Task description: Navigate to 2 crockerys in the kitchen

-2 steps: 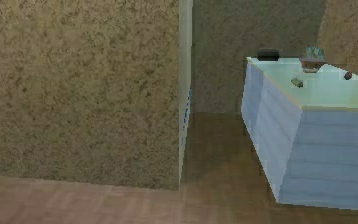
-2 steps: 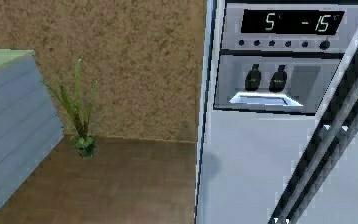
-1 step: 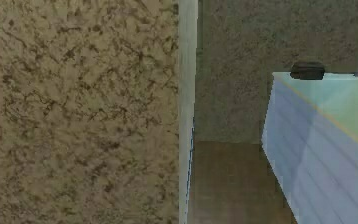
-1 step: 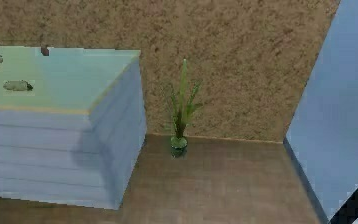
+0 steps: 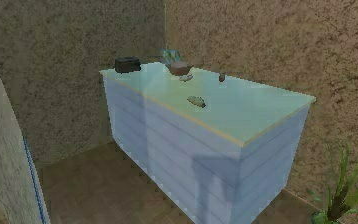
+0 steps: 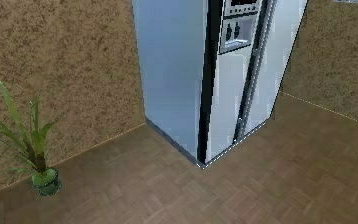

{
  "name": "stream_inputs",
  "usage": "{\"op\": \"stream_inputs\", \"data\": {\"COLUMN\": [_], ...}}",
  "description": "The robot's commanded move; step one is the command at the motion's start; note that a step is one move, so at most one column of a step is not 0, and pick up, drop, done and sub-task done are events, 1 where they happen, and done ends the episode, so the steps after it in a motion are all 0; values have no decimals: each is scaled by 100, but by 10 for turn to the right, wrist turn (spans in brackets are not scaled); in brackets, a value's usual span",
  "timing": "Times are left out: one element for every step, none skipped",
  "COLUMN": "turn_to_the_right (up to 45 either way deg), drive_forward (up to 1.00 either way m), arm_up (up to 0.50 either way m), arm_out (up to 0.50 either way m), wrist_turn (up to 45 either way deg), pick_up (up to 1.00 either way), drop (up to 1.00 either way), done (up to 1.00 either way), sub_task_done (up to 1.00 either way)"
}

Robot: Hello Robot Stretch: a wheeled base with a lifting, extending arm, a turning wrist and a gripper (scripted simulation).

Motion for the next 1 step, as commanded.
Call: {"op": "stream_inputs", "data": {"turn_to_the_right": [30], "drive_forward": [0], "arm_up": [0], "arm_out": [0], "wrist_turn": [0], "pick_up": [0], "drop": [0], "done": [0], "sub_task_done": [0]}}
